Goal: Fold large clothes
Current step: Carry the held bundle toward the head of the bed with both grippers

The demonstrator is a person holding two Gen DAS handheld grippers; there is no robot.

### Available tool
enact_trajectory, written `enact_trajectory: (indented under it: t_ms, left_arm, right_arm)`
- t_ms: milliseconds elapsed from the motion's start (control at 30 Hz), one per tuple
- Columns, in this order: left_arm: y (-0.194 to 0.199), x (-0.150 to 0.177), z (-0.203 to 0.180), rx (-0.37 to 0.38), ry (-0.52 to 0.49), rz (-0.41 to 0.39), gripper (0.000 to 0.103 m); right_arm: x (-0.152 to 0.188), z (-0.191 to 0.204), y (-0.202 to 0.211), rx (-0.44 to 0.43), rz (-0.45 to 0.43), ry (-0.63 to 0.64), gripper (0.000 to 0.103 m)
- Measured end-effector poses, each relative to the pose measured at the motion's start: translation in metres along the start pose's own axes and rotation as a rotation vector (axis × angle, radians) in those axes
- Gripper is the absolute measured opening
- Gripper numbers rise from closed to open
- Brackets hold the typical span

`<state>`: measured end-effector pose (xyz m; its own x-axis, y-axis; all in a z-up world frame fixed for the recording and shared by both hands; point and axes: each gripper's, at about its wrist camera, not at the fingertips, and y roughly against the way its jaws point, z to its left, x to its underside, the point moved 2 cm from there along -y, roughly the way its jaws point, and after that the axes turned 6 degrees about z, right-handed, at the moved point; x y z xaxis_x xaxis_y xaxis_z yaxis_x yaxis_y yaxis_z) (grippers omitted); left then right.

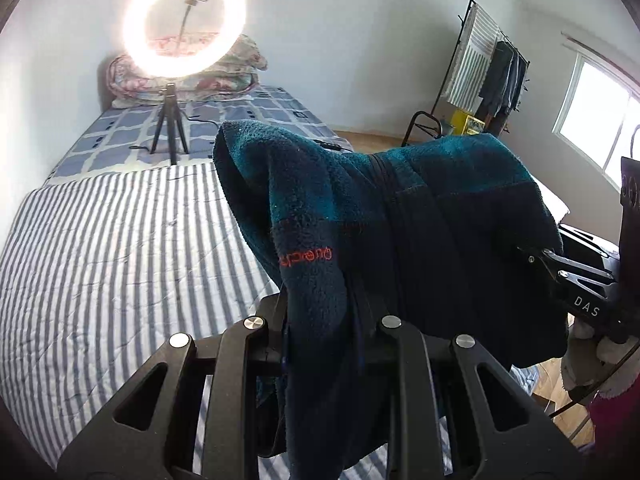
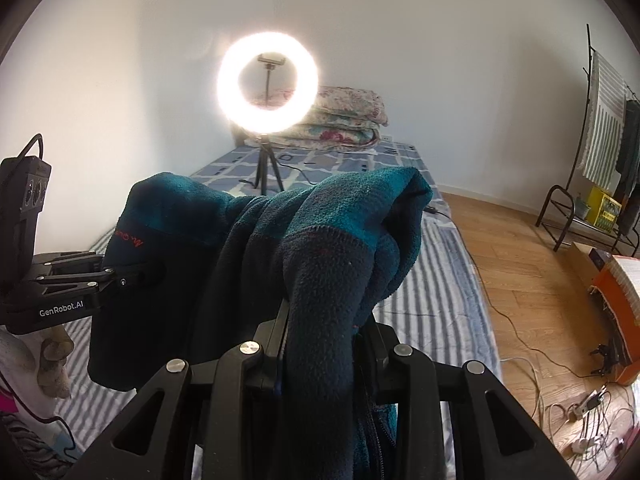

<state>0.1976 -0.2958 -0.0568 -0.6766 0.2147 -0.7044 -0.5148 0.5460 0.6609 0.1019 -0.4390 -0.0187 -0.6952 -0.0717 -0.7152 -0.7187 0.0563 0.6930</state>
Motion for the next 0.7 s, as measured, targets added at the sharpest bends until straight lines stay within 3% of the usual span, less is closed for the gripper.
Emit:
enact_trajectory:
  t_ms: [333,700]
  left_arm:
    - [-0.089,-0.066,0.005,0.044,0.034,0.016,0.021]
    - [-0.230,-0.169,0.018,0.108,0.058,0.004,0.021]
  right_arm:
    - [-0.049,-0.052,-0.069,0.058,0.007,0.034,0.028]
    - [-0.134,-0.150,-0.198,0.098,0.020,-0.044,0.028]
